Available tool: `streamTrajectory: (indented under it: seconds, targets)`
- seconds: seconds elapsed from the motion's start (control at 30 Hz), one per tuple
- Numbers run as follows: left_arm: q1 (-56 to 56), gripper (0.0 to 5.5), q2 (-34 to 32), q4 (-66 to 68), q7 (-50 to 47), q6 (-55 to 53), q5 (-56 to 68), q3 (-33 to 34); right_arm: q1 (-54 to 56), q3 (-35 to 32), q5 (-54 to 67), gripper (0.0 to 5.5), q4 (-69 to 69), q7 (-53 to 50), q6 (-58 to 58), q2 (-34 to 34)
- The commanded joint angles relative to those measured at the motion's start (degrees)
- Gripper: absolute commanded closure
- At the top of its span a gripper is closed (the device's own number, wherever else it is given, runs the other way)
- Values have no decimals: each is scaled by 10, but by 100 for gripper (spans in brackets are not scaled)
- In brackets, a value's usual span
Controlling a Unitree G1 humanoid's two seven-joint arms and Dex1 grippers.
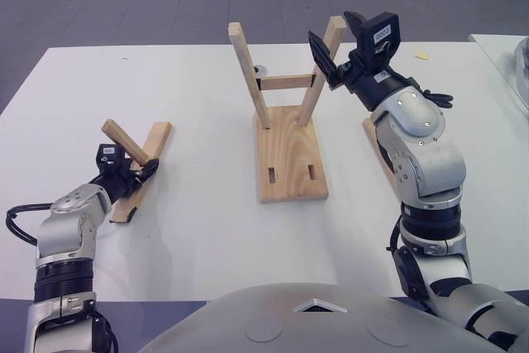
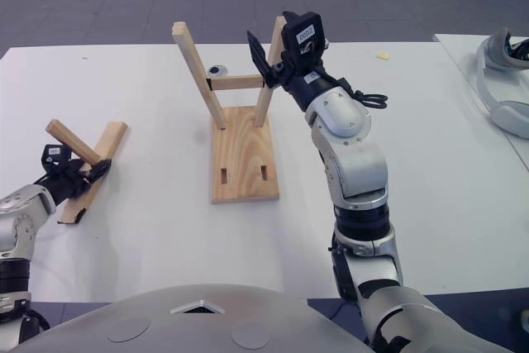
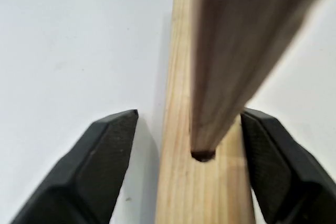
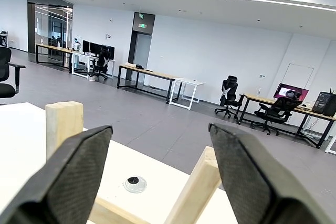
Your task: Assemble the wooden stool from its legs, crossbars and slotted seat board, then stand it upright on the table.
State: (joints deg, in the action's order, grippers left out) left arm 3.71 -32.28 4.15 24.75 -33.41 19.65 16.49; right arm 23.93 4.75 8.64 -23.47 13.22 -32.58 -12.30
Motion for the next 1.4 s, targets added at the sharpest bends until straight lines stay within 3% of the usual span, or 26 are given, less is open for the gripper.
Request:
streamTrajectory:
  seconds: [0.03,0.2,0.37,0.67,0.83,1.03,1.17,1.4]
  targets:
    - [5,271,16,-5,-5,-11,-1,-5,3,-10,-7,207,5,-6,2,-3]
    - [4,344,25,-12,-9,-14,2,-1,6,-12,-7,207,8,-7,0,-2]
    - [-22,345,23,-8,-9,-10,1,2,11,-13,-7,207,14,-6,1,-1]
    - [-339,345,7,-34,26,-78,79,-9,41,-41,5,207,45,-1,14,-5]
    - [-541,345,44,-6,35,-153,196,18,127,-182,224,207,75,21,-65,40]
    - [-666,345,96,52,13,-229,293,41,210,-290,455,207,118,22,-176,7]
    - [-663,345,132,30,-4,-312,364,40,237,-307,582,207,134,24,-235,-16]
    - [-589,345,146,-31,-2,-368,439,44,251,-291,660,76,174,-11,-244,-26]
